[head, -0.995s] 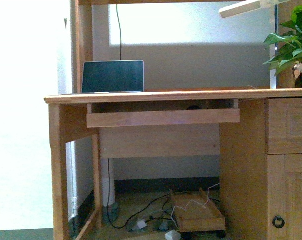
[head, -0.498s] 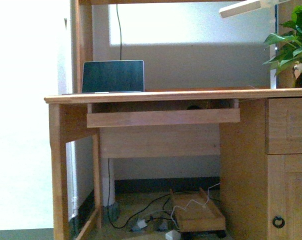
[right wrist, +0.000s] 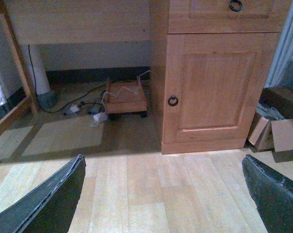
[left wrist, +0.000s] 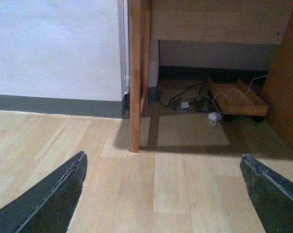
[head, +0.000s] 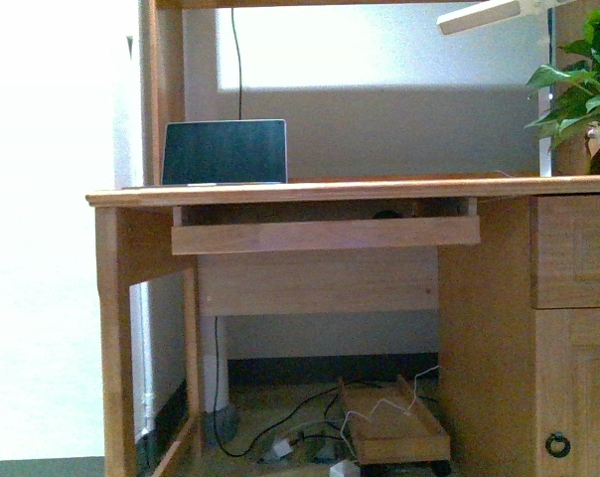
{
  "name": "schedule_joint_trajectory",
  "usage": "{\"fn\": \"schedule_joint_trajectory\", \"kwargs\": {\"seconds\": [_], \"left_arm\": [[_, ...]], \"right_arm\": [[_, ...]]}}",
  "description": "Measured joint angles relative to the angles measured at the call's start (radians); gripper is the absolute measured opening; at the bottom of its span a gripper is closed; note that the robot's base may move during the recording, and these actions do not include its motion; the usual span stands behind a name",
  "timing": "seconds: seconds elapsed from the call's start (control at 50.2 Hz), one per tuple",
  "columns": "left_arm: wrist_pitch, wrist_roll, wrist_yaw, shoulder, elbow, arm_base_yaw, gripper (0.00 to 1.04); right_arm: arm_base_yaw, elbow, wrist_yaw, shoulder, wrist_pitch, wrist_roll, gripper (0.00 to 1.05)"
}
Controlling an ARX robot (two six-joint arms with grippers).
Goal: Place mouse
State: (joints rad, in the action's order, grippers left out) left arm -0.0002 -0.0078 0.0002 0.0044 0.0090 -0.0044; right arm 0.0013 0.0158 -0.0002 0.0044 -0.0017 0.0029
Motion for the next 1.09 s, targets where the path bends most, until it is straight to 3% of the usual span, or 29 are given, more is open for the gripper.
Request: {"fn": "schedule_joint_trajectory", "kwargs": {"seconds": [1.095], "left_arm": [[0.000, 0.000, 0.000, 0.000, 0.000, 0.000, 0.97]], "right_arm": [[0.000, 0.000, 0.000, 0.000, 0.000, 0.000, 0.97]]}}
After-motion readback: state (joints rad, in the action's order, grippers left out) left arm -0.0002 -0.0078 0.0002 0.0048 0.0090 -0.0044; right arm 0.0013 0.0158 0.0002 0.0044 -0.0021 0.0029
